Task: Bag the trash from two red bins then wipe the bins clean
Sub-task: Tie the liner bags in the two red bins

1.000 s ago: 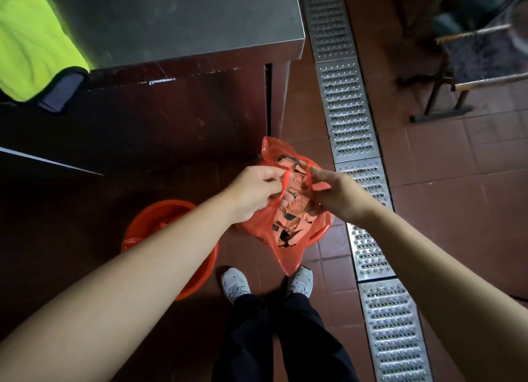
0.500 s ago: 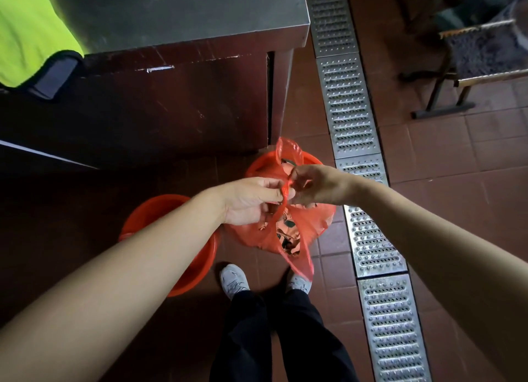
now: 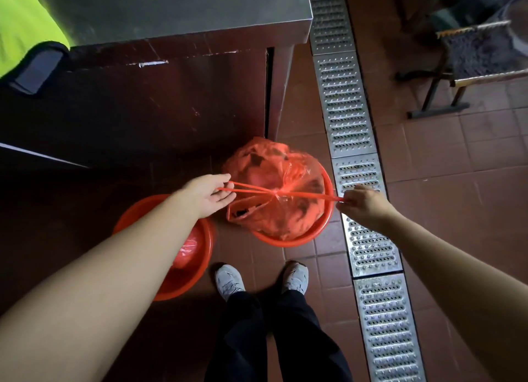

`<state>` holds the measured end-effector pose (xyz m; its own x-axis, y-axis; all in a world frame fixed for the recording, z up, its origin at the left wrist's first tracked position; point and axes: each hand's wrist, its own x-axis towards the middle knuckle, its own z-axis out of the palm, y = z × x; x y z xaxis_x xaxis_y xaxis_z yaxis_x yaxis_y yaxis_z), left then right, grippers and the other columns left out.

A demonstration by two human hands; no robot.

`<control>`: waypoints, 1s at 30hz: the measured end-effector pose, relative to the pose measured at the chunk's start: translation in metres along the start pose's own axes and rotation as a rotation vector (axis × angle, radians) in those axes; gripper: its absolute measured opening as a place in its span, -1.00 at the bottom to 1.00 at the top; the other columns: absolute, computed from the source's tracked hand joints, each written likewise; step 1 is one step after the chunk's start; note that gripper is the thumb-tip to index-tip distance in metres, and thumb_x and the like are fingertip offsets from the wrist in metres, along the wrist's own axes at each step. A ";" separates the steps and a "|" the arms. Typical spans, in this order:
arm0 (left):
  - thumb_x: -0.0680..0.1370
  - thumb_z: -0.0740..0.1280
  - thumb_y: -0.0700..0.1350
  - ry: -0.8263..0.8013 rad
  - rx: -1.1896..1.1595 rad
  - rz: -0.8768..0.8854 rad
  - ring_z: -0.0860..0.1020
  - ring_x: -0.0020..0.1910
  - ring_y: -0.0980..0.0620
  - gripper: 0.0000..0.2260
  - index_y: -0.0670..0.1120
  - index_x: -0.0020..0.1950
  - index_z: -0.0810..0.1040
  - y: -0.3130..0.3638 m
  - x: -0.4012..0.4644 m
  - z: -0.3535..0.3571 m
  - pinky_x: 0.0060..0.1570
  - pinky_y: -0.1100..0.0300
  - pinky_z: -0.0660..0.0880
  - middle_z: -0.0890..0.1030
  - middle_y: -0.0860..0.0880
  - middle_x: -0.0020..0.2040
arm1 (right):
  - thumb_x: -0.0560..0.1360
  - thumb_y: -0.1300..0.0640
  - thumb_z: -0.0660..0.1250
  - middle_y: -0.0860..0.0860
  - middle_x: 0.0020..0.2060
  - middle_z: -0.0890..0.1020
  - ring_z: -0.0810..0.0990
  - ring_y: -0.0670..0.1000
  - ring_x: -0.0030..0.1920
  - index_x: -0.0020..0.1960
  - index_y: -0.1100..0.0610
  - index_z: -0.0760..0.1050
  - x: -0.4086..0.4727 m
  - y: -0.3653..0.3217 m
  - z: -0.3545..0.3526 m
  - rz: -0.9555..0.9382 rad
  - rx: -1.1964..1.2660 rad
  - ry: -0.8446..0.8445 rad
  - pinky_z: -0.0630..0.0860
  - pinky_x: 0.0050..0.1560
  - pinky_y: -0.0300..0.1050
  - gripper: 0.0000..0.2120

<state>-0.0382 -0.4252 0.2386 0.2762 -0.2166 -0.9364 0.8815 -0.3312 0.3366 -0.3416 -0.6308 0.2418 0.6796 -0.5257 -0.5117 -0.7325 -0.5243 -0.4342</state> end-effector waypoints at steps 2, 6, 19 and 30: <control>0.57 0.36 -0.22 -0.053 -0.056 0.005 0.53 -0.28 0.10 -0.93 -0.19 -0.05 0.49 0.001 0.000 0.005 -0.17 0.05 0.60 0.47 -0.07 -0.17 | 0.52 0.12 0.43 0.08 -0.27 0.55 0.56 -0.01 -0.26 -0.27 0.19 0.60 0.004 -0.009 -0.004 0.147 0.310 0.018 0.37 -0.24 -0.08 -0.78; 0.59 0.29 -0.12 -0.185 -0.204 -0.015 0.34 -0.50 0.06 -0.70 -0.08 -0.33 0.33 0.000 -0.006 0.013 -0.04 0.06 0.55 0.35 -0.02 -0.41 | 0.50 0.42 0.25 0.06 -0.36 0.60 0.60 0.00 -0.20 -0.27 0.30 0.52 0.007 -0.054 -0.004 0.251 1.478 0.068 0.54 0.12 -0.05 -0.81; 0.55 0.23 -0.07 -0.063 -0.077 -0.040 0.09 -0.55 0.03 -0.67 -0.07 -0.40 0.27 0.025 -0.007 0.020 -0.44 0.22 0.31 0.19 0.01 -0.52 | 0.42 0.13 0.48 -0.10 -0.33 0.54 0.60 0.07 -0.22 -0.17 0.01 0.54 -0.025 -0.015 0.022 -0.337 -0.200 0.075 0.34 -0.03 0.07 -0.88; 0.50 0.15 -0.41 -0.502 0.372 0.117 0.56 -0.23 0.04 -0.73 -0.20 -0.10 0.63 0.019 -0.031 0.029 -0.23 0.20 0.50 0.64 -0.16 -0.04 | 0.38 0.22 0.21 0.34 -0.37 0.50 0.37 0.08 -0.45 -0.31 0.25 0.61 0.008 -0.065 -0.009 0.041 1.222 -0.134 0.34 -0.33 -0.06 -0.77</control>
<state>-0.0414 -0.4515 0.2767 0.0695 -0.6450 -0.7610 0.6393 -0.5569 0.5303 -0.2882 -0.6062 0.2727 0.6986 -0.4167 -0.5817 -0.3582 0.5001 -0.7884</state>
